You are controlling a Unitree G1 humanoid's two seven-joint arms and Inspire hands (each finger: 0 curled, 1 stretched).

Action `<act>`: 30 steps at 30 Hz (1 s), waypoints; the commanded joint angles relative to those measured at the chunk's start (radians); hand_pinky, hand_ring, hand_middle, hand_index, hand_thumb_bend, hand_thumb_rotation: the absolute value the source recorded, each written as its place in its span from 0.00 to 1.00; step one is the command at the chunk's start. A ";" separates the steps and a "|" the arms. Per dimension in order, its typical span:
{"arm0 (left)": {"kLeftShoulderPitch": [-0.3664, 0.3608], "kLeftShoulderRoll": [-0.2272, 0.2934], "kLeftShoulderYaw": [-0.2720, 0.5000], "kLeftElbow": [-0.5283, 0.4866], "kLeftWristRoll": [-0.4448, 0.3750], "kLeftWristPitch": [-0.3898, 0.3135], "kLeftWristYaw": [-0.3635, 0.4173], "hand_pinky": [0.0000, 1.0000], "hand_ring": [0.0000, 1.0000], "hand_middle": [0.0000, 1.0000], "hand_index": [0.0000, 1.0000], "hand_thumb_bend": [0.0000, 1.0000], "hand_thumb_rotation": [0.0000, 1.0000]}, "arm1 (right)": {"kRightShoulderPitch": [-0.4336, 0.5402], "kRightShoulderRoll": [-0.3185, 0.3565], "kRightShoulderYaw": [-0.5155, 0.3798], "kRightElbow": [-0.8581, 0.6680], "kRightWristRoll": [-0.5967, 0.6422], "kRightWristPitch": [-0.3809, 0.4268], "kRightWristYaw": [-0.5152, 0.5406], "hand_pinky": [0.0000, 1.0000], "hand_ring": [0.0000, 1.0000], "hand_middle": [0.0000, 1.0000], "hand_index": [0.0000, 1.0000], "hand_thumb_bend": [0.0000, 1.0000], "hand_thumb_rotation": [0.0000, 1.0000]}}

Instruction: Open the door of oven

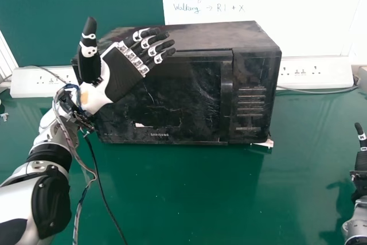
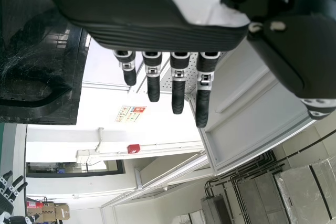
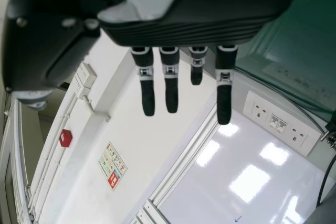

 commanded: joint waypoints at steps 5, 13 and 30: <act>-0.013 -0.015 -0.035 0.004 0.031 0.018 -0.015 0.58 0.78 0.85 0.83 0.95 0.76 | -0.010 -0.005 -0.002 0.002 0.004 0.005 0.003 0.91 0.96 0.91 0.78 1.00 0.95; -0.013 -0.038 -0.060 0.008 0.059 0.031 -0.016 0.60 0.78 0.85 0.85 0.94 0.72 | -0.009 -0.011 -0.012 0.011 0.022 0.022 0.036 0.92 0.98 0.96 0.86 1.00 0.91; -0.013 -0.063 -0.100 0.013 0.108 0.039 0.009 0.61 0.79 0.87 0.89 0.97 0.68 | -0.010 -0.011 -0.014 0.011 0.028 0.025 0.055 0.94 1.00 0.99 0.98 1.00 0.89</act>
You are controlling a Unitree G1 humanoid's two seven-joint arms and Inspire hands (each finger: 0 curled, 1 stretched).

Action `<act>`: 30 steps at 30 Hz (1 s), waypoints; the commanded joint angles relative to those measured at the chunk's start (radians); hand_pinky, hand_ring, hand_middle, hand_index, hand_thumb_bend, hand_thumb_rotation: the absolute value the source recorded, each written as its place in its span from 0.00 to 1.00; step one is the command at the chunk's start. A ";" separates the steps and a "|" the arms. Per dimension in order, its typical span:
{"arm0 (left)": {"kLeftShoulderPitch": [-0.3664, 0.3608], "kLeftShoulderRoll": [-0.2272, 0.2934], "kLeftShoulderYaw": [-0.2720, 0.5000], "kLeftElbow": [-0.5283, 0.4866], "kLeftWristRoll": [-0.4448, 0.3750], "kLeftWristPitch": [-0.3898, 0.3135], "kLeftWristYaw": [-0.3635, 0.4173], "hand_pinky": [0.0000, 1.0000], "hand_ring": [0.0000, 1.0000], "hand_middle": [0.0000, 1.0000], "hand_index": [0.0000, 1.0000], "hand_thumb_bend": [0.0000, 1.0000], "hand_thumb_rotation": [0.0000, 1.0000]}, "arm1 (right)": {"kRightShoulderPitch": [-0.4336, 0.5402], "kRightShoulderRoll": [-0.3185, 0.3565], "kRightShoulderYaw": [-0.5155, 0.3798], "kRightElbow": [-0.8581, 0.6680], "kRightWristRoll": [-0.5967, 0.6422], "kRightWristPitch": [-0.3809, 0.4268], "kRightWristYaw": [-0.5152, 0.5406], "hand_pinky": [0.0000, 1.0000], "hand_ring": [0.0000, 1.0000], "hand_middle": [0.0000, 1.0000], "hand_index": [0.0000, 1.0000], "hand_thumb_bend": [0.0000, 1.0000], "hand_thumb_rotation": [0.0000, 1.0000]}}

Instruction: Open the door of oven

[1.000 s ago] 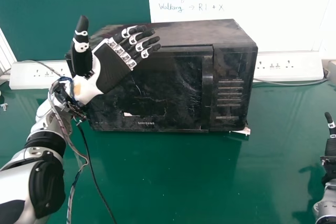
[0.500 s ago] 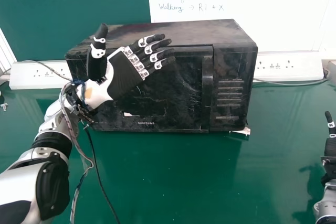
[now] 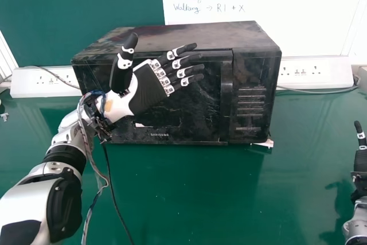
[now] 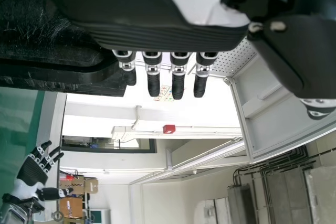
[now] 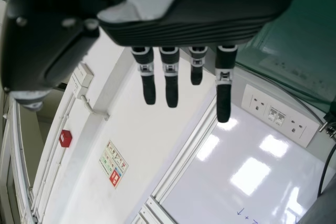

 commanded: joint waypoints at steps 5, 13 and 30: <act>-0.011 -0.001 -0.016 0.011 0.028 -0.020 0.020 0.60 0.78 0.86 0.88 0.97 0.69 | -0.009 -0.012 -0.006 0.011 0.003 0.000 0.003 0.96 1.00 0.99 0.98 1.00 0.90; -0.005 -0.001 -0.039 0.006 0.062 -0.048 0.053 0.60 0.78 0.86 0.89 0.93 0.74 | -0.011 -0.007 -0.007 0.005 0.005 -0.002 0.003 0.97 1.00 1.00 0.97 1.00 0.93; -0.007 0.008 -0.098 0.013 0.145 -0.124 0.086 0.68 0.82 0.85 0.85 0.92 0.83 | -0.012 -0.006 -0.004 0.001 0.000 -0.006 -0.008 0.95 1.00 0.99 0.93 1.00 0.94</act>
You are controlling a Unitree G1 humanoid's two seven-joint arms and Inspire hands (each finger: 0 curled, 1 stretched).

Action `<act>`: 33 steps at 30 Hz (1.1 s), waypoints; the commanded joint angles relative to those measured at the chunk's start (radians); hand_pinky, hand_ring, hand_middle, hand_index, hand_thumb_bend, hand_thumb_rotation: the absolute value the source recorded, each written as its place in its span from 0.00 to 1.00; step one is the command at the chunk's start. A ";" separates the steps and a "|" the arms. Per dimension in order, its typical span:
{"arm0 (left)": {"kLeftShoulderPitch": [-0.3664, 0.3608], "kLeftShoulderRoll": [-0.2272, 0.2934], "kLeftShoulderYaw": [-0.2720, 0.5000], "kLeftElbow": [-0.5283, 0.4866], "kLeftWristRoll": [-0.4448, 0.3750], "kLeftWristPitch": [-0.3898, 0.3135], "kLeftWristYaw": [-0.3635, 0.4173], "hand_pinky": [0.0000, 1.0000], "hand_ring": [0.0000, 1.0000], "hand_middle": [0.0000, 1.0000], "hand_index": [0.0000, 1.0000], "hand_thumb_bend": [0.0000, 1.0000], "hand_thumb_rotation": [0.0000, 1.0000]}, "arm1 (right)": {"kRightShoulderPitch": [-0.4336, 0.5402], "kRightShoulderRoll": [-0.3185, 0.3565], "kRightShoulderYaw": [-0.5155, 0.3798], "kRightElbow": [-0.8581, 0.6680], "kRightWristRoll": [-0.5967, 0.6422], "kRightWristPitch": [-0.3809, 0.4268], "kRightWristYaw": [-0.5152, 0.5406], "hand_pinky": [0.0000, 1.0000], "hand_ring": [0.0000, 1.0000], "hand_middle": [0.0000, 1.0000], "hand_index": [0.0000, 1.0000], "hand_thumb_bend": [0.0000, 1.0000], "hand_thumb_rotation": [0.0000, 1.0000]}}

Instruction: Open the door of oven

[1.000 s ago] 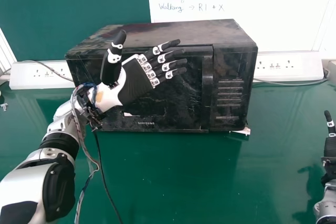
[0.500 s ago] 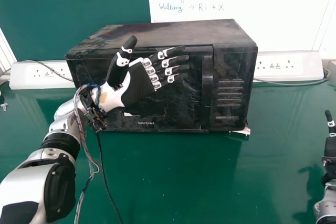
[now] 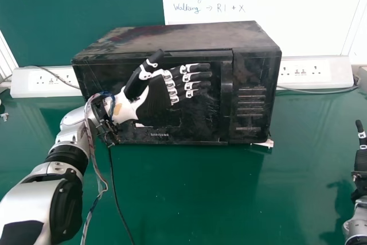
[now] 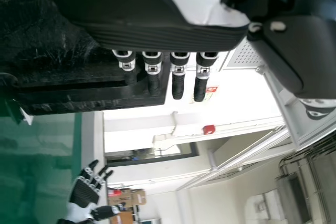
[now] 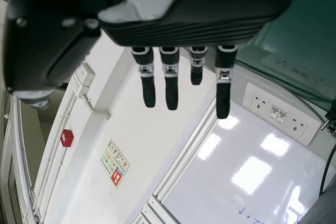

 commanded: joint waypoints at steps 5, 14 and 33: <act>-0.009 0.005 -0.018 0.014 0.014 -0.004 0.011 0.69 0.82 0.84 0.84 0.94 0.81 | -0.008 -0.006 -0.001 0.004 0.000 -0.007 0.006 0.96 1.00 1.00 0.93 1.00 0.94; -0.006 0.008 -0.050 0.008 0.046 -0.050 0.050 0.66 0.81 0.84 0.83 0.97 0.85 | -0.006 -0.009 -0.002 0.005 0.001 -0.003 0.007 0.95 1.00 1.00 0.94 1.00 0.95; -0.007 -0.012 -0.084 0.000 0.073 -0.061 0.133 0.64 0.81 0.85 0.84 0.93 0.89 | -0.005 -0.002 0.006 -0.012 -0.005 -0.006 -0.024 0.94 1.00 0.98 0.91 1.00 0.92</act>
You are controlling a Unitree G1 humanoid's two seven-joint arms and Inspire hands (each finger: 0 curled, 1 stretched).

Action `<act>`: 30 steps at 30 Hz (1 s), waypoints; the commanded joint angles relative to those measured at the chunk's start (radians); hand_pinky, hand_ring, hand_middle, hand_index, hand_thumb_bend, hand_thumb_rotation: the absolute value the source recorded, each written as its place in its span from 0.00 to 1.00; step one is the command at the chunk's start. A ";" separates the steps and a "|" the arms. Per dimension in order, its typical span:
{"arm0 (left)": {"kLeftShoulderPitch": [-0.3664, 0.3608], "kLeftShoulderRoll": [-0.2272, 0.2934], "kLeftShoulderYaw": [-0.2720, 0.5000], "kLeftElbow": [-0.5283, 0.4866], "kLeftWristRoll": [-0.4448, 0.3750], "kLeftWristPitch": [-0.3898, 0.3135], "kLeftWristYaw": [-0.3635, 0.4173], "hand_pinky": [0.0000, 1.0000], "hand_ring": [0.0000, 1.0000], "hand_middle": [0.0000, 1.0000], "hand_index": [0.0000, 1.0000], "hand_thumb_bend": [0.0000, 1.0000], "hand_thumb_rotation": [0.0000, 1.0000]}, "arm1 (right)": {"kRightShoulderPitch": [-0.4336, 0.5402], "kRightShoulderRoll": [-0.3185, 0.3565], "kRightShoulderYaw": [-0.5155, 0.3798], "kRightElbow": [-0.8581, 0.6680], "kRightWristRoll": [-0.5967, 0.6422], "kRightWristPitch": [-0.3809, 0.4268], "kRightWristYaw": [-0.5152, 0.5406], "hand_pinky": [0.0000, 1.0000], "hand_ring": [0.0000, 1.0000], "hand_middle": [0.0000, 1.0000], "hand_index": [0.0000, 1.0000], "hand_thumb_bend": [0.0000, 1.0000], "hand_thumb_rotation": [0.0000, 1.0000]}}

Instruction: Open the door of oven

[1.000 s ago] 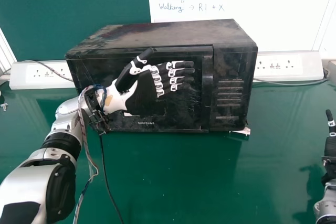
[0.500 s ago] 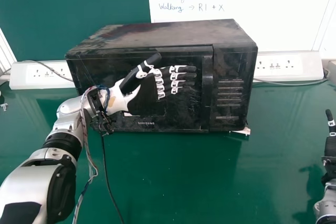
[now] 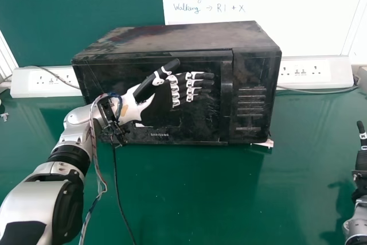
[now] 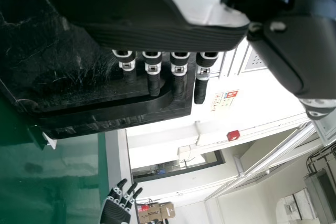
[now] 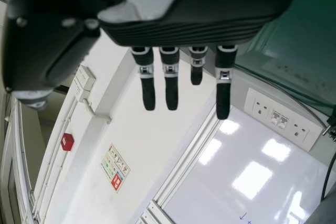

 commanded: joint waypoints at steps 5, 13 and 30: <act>-0.004 -0.017 -0.010 -0.005 0.008 -0.001 0.033 0.72 0.80 0.85 0.84 0.92 0.90 | -0.005 -0.005 0.002 0.002 -0.002 -0.001 0.007 0.94 1.00 0.99 0.92 1.00 0.92; -0.002 -0.035 -0.008 -0.006 0.008 0.004 0.033 0.64 0.78 0.84 0.84 0.91 0.92 | -0.008 -0.005 -0.003 0.002 0.005 0.005 0.011 0.92 0.99 0.98 0.92 1.00 0.92; -0.007 -0.058 -0.016 -0.022 0.017 0.092 0.223 0.61 0.75 0.83 0.84 0.90 0.90 | -0.008 -0.005 -0.002 0.003 0.001 0.002 0.003 0.90 0.98 0.97 0.92 1.00 0.92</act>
